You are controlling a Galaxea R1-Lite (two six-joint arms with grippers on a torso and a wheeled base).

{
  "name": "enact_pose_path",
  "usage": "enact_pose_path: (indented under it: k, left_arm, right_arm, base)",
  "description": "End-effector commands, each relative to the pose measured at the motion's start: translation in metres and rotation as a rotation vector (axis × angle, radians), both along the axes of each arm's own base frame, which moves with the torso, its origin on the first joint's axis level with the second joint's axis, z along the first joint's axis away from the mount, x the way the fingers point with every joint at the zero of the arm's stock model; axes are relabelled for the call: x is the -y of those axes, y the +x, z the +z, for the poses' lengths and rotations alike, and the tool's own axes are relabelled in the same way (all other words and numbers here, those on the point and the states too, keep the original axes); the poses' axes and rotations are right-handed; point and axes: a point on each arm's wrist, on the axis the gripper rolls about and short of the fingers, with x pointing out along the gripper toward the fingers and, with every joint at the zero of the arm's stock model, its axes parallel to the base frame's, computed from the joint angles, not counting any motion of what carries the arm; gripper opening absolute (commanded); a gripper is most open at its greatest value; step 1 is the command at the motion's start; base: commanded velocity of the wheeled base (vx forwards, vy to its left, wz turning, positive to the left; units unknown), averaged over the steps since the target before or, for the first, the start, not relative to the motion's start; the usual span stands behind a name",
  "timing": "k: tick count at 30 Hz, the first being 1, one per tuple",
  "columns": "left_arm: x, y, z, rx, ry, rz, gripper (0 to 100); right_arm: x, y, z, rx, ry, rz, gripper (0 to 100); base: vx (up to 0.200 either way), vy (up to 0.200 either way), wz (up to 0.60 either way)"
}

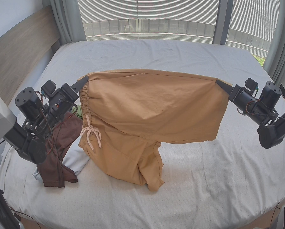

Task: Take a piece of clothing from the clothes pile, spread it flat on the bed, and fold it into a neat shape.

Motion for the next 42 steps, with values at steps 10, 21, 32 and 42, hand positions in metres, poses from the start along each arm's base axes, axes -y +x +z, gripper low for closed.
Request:
enact_pose_path:
  k: [10,21,32,42]
  left_arm:
    - [0.020,0.059,-0.038,-0.005,-0.004,0.009,0]
    - [0.019,0.096,-0.051,0.033,-0.014,0.031,0]
    - [0.020,0.107,-0.049,0.020,-0.021,0.052,100]
    - [0.020,0.111,-0.049,-0.021,-0.017,0.062,100]
  right_arm:
    - [-0.005,0.062,-0.042,-0.035,0.021,-0.006,0]
    - [-0.003,0.089,-0.053,-0.003,0.026,-0.016,0]
    - [-0.002,0.105,-0.062,0.006,0.045,-0.016,100]
    - [0.000,0.109,-0.066,0.015,0.065,-0.062,100]
  base:
    - [0.000,0.000,0.00]
    - [0.000,0.000,0.00]
    - [0.000,0.000,0.00]
    - [0.000,0.000,0.00]
